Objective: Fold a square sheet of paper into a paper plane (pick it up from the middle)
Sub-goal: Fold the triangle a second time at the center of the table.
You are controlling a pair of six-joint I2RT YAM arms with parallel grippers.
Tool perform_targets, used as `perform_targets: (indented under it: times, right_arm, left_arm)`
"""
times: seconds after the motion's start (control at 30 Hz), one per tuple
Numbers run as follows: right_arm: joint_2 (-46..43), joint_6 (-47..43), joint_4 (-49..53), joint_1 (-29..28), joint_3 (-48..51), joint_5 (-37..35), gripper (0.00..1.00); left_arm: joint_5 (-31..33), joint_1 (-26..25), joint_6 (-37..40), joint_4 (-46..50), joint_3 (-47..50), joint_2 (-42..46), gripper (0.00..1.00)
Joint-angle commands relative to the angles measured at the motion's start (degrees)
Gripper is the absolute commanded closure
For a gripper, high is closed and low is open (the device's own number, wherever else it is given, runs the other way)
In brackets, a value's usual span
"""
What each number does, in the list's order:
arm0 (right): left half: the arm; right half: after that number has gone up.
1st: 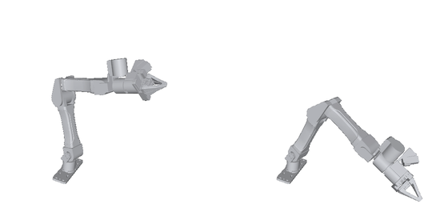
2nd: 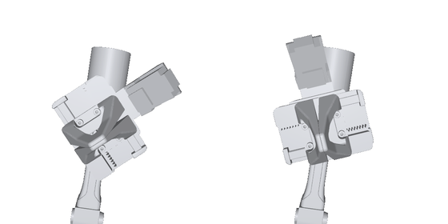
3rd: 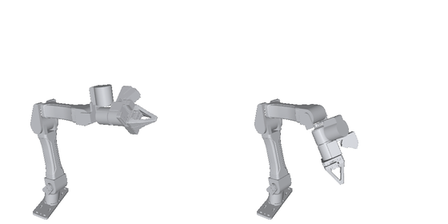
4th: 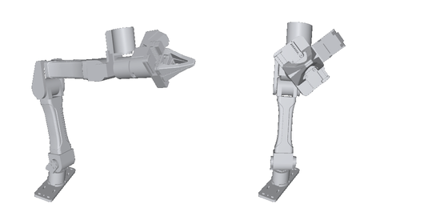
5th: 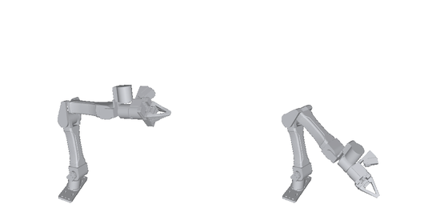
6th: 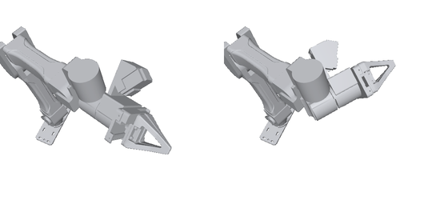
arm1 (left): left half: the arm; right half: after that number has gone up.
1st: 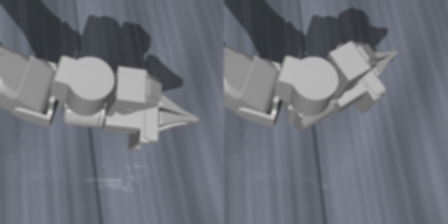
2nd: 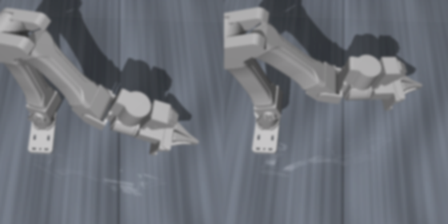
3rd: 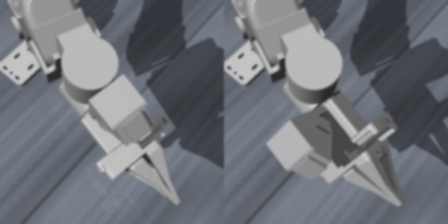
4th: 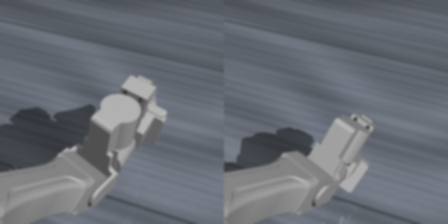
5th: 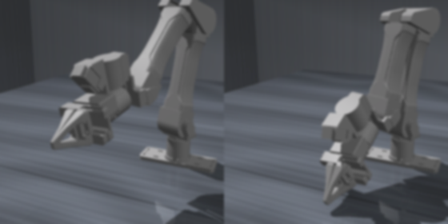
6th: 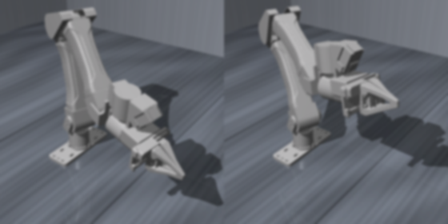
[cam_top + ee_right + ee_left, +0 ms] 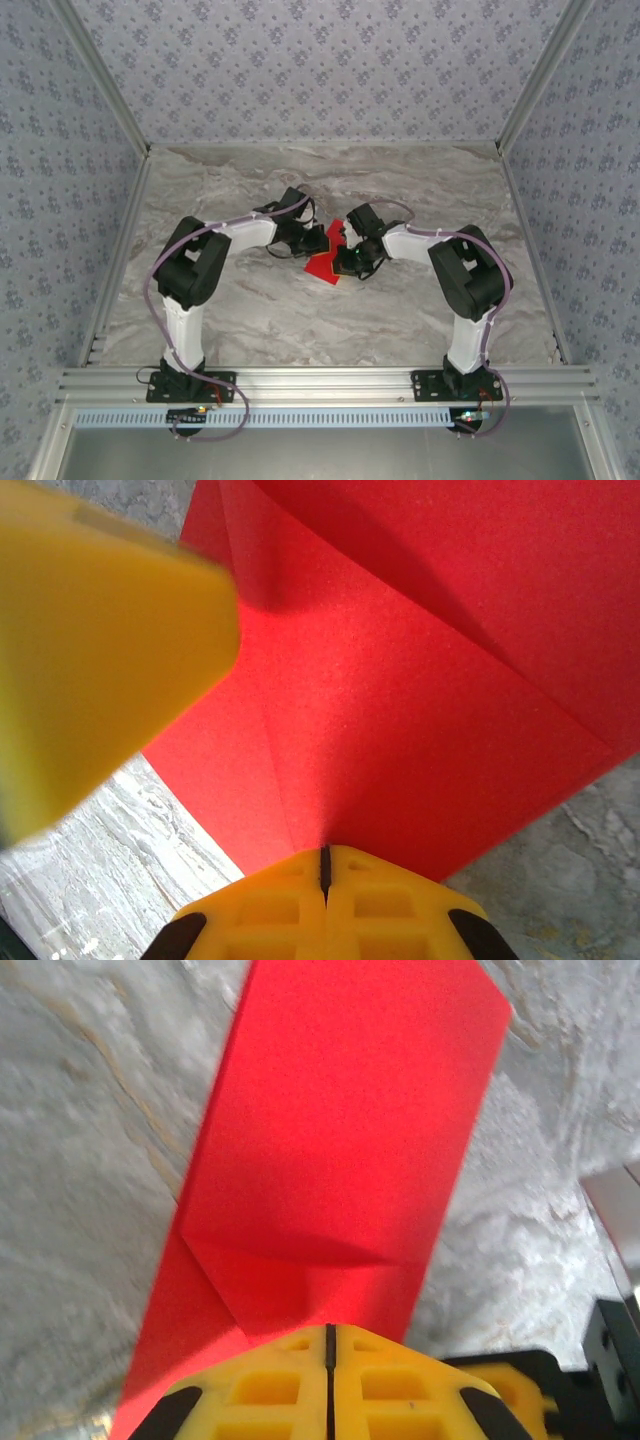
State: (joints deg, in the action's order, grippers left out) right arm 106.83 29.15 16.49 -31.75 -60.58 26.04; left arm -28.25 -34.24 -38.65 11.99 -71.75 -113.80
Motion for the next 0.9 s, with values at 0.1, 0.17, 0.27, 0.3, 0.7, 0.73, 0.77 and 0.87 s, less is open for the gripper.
perform_targets:
  times: [0.1, 0.17, 0.27, 0.3, 0.7, 0.73, 0.77, 0.87]
  right_arm:
    - [2.3, -0.8, 5.4, 0.0, -0.2, -4.1, 1.00]
    - [2.5, -0.9, 5.6, 0.0, -0.2, -4.1, 1.00]
    - [2.5, -1.1, 5.8, 0.0, -0.1, -4.2, 1.00]
    - [2.5, -1.2, 5.9, 0.0, -0.1, -4.4, 1.00]
    - [5.4, -7.8, 12.2, 0.4, -0.2, -9.0, 1.00]
    - [5.8, -8.3, 12.7, 0.4, -0.1, -9.4, 1.00]
    - [6.2, -9.0, 13.1, 0.5, 0.0, -9.7, 1.00]
    - [6.7, -10.1, 13.2, 0.6, 0.8, -10.0, 1.00]
  left_arm:
    - [-2.8, -1.9, -0.7, -1.6, 2.6, 1.4, 0.98]
    - [-2.5, -2.0, -0.8, -1.3, 2.5, 0.4, 0.99]
    - [-0.1, -2.0, -0.2, 0.8, 1.3, -1.3, 0.99]
    - [0.9, -2.0, 0.0, 1.6, 0.7, -1.9, 0.99]
    - [5.5, 3.1, 8.8, 4.2, -4.1, -5.8, 0.97]
    - [4.8, 3.9, 9.5, 4.1, -4.5, -6.1, 0.96]
    - [4.1, 4.6, 10.4, 4.0, -5.2, -6.6, 0.96]
    - [3.1, 6.2, 11.7, 4.4, -7.5, -8.2, 0.96]
